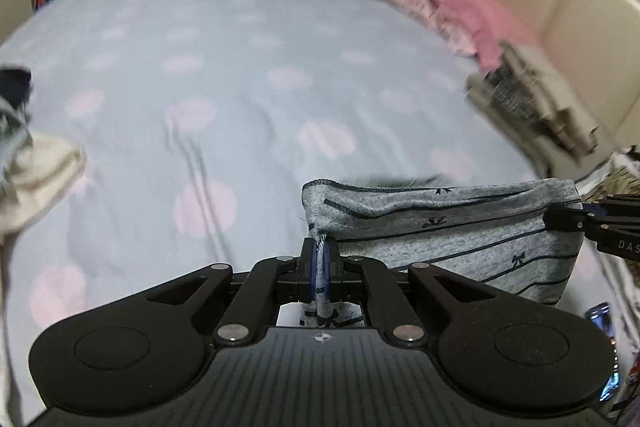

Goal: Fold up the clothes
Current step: 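Lift the garment edge with both tools and fold it over, then lay the folded garment on the bed and open both tools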

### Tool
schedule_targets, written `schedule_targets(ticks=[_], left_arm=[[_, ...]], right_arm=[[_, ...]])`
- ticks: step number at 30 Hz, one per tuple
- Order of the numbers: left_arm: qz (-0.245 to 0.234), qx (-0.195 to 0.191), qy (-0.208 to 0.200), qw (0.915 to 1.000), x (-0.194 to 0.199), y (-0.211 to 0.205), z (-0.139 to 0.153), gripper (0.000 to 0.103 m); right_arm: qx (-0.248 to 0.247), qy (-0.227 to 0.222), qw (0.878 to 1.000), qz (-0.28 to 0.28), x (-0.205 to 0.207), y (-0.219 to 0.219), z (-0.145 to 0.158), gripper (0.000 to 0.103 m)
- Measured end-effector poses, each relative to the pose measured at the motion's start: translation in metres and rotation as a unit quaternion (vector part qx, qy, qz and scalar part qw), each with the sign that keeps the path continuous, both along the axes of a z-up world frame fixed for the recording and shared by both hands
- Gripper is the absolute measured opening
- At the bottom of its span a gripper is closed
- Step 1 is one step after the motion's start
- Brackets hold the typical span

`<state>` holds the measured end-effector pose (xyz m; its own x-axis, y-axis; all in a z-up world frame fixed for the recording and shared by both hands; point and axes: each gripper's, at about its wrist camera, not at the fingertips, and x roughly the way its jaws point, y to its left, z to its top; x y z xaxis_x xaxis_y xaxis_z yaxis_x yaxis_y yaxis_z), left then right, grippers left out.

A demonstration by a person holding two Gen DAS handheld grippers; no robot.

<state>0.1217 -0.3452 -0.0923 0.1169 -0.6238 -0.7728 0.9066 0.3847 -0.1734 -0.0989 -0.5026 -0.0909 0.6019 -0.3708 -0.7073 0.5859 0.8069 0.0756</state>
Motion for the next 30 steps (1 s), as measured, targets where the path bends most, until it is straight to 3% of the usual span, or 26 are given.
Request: schedule_targets(ticks=[3,7,10,14,21,25,26,30], left_arm=[[0.004,-0.002,0.004,1.0,0.002,-0.005,-0.008,0.002],[0.01,-0.005,0.009,0.9999,0.006,-0.011,-0.018,0.002],[0.01,-0.026,-0.001,0.9996,0.004,-0.013,-0.002,0.002],[0.013,-0.048,-0.013,0.9987,0.006,-0.02,0.012,0.002],[0.027,-0.016,-0.011,0.9994,0.01,-0.035,-0.011,0.002],[0.023,-0.004,-0.008,0.9997,0.01,-0.025,-0.008,0.006],[0.023,-0.003,-0.009,0.9997,0.01,-0.021,-0.005,0.011],[0.023,0.0,-0.017,0.9996,0.004,0.003,0.009,0.019]], right_arm=[[-0.005,0.03,1.0,0.002,0.016,-0.005,-0.022,0.014],[0.013,0.026,0.999,-0.02,0.02,-0.018,-0.025,0.014],[0.014,-0.005,0.999,-0.029,0.015,-0.018,-0.01,0.014],[-0.021,-0.03,0.999,-0.037,0.014,-0.019,0.003,0.014],[-0.013,-0.006,0.999,-0.051,0.028,-0.028,-0.012,0.015],[-0.03,-0.002,0.998,-0.053,0.029,-0.025,-0.007,0.031],[-0.038,-0.003,0.998,-0.053,0.028,-0.023,-0.004,0.039],[-0.054,-0.003,0.997,-0.054,0.016,-0.015,0.003,0.042]])
